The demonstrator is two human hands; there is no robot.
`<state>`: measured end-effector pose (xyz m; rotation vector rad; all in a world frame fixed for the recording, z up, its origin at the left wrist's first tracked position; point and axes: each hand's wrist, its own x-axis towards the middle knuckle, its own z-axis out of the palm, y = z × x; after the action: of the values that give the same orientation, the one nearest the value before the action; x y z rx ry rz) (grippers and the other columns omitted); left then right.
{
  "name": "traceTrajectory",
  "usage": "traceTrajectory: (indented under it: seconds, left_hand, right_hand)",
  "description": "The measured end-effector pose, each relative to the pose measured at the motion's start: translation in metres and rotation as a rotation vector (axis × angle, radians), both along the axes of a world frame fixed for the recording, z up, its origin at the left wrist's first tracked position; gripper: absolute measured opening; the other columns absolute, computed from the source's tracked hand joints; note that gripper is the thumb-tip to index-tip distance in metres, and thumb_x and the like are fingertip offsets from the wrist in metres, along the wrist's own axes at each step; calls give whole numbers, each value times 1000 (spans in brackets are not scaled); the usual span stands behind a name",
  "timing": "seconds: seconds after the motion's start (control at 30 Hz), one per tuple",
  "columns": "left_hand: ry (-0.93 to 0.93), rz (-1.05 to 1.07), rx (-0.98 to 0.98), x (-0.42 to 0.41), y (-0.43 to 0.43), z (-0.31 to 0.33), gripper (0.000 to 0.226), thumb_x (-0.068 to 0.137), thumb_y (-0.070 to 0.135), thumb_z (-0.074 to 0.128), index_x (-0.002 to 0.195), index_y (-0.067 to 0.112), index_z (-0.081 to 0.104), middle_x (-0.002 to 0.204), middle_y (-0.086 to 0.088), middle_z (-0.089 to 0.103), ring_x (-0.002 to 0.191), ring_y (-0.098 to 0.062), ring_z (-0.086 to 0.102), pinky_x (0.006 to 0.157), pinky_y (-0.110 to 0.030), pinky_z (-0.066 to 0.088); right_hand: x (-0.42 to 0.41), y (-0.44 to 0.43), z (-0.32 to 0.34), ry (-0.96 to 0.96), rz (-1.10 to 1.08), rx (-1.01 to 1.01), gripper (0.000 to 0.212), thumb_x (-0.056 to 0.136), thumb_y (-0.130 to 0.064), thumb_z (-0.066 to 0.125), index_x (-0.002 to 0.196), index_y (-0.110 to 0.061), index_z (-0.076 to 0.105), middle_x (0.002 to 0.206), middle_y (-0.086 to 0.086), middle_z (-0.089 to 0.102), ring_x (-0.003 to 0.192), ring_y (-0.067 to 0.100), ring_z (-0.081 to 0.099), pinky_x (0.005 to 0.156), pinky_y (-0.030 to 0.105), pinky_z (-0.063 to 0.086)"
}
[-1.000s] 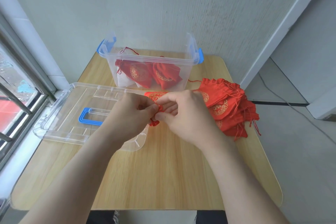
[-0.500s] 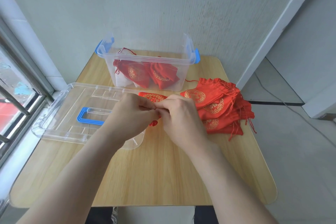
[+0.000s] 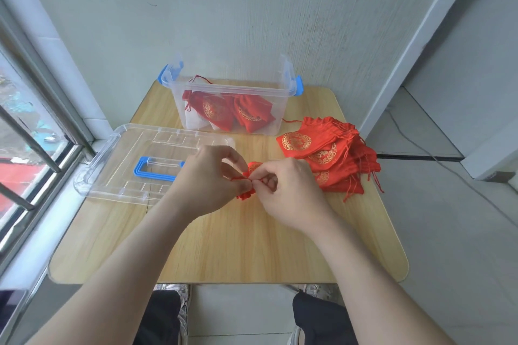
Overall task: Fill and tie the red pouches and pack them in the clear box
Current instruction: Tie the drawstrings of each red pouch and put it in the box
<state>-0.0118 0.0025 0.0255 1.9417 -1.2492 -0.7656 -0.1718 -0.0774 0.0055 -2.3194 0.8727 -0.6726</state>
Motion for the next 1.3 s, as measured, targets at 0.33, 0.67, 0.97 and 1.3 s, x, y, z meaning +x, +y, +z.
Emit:
traceTrajectory:
  seconds: [0.33, 0.67, 0.97, 1.3]
  left_hand:
    - [-266, -222, -179, -16, 23, -13, 21, 89, 4, 63, 98, 22, 57, 86, 9, 70, 78, -9, 68, 70, -25, 50]
    - [-248, -135, -299, -16, 39, -20, 24, 89, 4, 67, 98, 26, 63, 91, 15, 71, 91, -3, 69, 79, -21, 54]
    - [-148, -20, -333, -11, 46, -11, 25, 85, 6, 84, 85, 20, 63, 81, 9, 75, 81, -3, 75, 69, -21, 59]
    - [-70, 81, -365, -12, 39, -14, 14, 88, 13, 86, 92, 25, 80, 94, 19, 79, 93, 10, 73, 83, -19, 61]
  right_hand:
    - [-11, 32, 3, 5, -59, -2, 16, 87, -6, 70, 80, -16, 80, 58, -17, 61, 65, 8, 64, 60, 23, 50]
    - [-11, 50, 2, -169, -243, 406, 12, 89, -13, 75, 86, -22, 82, 75, -9, 77, 71, 4, 72, 68, 23, 59]
    - [-18, 39, 8, -296, -106, 1056, 11, 95, -3, 73, 90, -11, 79, 78, 6, 60, 66, 14, 48, 54, 23, 35]
    - [-6, 38, 8, -595, -129, 1361, 5, 99, -1, 66, 100, -4, 69, 76, 3, 60, 59, 10, 48, 51, 21, 34]
